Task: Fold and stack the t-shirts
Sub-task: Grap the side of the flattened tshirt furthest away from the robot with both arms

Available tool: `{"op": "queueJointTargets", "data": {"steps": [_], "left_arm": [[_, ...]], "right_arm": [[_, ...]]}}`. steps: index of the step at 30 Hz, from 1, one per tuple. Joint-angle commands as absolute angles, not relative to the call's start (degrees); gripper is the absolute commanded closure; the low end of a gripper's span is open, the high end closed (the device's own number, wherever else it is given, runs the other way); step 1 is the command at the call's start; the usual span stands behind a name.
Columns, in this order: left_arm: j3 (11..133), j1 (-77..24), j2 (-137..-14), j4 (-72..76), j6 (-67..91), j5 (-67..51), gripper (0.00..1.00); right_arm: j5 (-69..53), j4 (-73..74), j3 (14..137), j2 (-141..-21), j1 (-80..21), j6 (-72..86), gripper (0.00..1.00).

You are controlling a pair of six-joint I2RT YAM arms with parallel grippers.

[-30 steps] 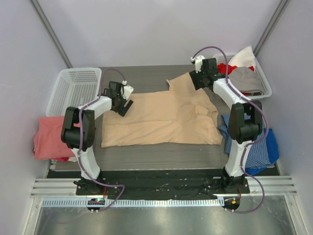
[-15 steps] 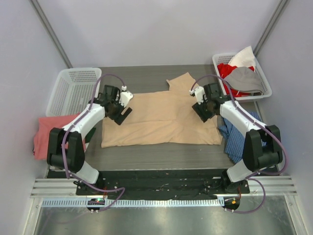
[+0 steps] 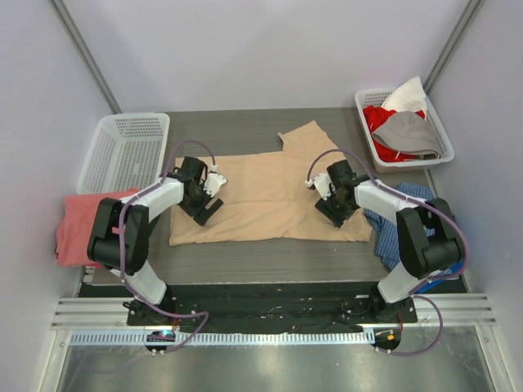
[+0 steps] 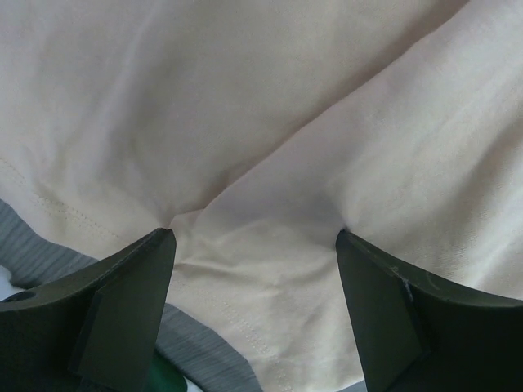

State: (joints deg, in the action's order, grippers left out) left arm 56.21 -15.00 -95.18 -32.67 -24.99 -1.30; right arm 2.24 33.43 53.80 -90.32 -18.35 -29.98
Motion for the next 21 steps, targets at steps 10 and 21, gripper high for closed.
{"op": "queueJointTargets", "data": {"steps": [10, 21], "left_arm": [[54.05, -17.31, -97.65, -33.48, -29.18, 3.78, 0.15], [50.98, -19.42, -96.15, -36.47, -30.85, 6.68, 0.14]], "right_arm": [[3.95, 32.52, 48.35, -95.98, -20.83, -39.37, 0.38], [1.67, 40.59, 43.16, -90.18, -26.1, -42.8, 0.38]]}}
